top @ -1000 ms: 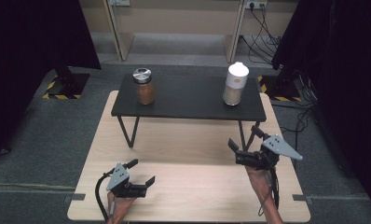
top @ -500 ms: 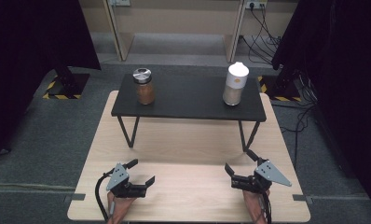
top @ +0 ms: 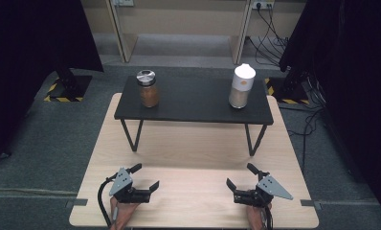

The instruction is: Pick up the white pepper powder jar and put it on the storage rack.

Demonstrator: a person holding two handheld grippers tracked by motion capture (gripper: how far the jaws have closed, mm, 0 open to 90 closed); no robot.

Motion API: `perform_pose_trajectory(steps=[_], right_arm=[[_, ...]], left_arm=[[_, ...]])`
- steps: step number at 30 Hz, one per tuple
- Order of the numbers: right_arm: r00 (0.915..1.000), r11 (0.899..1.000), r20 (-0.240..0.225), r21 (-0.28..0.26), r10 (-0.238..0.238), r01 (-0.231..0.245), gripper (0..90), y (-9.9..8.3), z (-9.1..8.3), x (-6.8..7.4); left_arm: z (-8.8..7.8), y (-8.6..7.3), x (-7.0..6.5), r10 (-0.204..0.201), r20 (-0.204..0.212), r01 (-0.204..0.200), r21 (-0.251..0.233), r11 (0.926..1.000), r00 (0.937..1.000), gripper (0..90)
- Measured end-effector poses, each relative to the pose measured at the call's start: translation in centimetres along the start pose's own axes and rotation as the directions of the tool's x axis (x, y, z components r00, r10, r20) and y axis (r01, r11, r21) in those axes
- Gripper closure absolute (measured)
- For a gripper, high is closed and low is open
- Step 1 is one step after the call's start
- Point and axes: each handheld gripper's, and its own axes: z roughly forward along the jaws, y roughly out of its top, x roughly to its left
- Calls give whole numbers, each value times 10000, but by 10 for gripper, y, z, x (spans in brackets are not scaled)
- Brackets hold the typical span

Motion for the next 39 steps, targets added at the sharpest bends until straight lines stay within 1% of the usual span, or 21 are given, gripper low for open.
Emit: perform_pose_trajectory(steps=[1, 2, 4, 7, 13, 18, 23, 30, 35, 39], right_arm=[[9999, 9999, 0, 65, -150, 150, 6, -1, 1, 0], [9999, 9998, 3, 177, -132, 132, 7, 1, 2, 0], [9999, 9999, -62, 114, -129, 129, 7, 0, 2, 0], [9999, 9997, 4, 169, -169, 168, 7, 0, 2, 2], [10000, 9999, 26, 117, 56, -56, 7, -2, 1, 0], [10000, 9997, 38, 248, -86, 85, 7, 0, 2, 1], [10000, 9997, -71, 247, -57, 59, 7, 0, 2, -1], [9993, 9986, -125, 397, -357, 362, 7, 3, 4, 1], [9995, 9988, -124, 389, -298, 302, 7, 3, 4, 0], [9990, 9981, -101, 440, -424, 428, 7, 4, 4, 2]], left_arm=[[0, 0, 0, 10, -10, -10, 4, 10000, 10000, 26], [0, 0, -1, 36, -8, -36, -9, 10000, 10000, 25], [0, 0, -1, 40, -17, -40, 11, 10000, 10000, 26], [0, 0, -1, 32, -16, -32, 1, 10000, 10000, 26], [0, 0, 0, 28, -19, -28, -3, 10000, 10000, 26], [0, 0, 0, 11, -19, -11, 1, 10000, 10000, 26], [-1, 0, 0, -100, -75, 100, -23, 9999, 9999, 24], [0, 0, 0, -75, -84, 75, -2, 10000, 9999, 25], [0, 0, 0, -57, -81, 57, 11, 10000, 10000, 25], [0, 0, 0, -26, -51, 26, 9, 10000, 10000, 25]])
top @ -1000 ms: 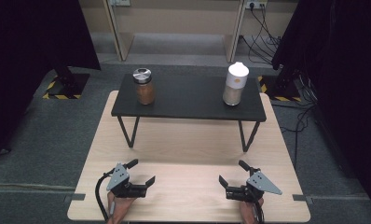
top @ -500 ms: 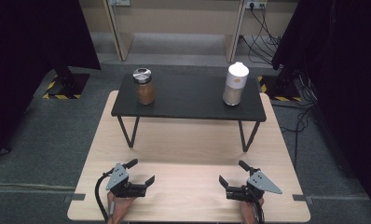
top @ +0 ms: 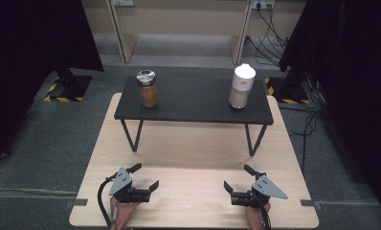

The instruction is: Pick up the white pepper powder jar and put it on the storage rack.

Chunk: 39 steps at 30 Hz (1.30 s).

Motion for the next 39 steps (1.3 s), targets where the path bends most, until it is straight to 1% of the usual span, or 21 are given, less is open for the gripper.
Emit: perform_pose_trajectory(steps=[8, 39], right_arm=[[10000, 9999, 52, 85, -72, 71, 7, 1, 1, 2], [10000, 9998, 56, 196, -25, 24, 7, 2, 2, 1]], left_arm=[[0, 0, 0, -12, -20, 12, -28, 10000, 10000, 25], [0, 0, 0, -23, -21, 23, -26, 10000, 10000, 26]])
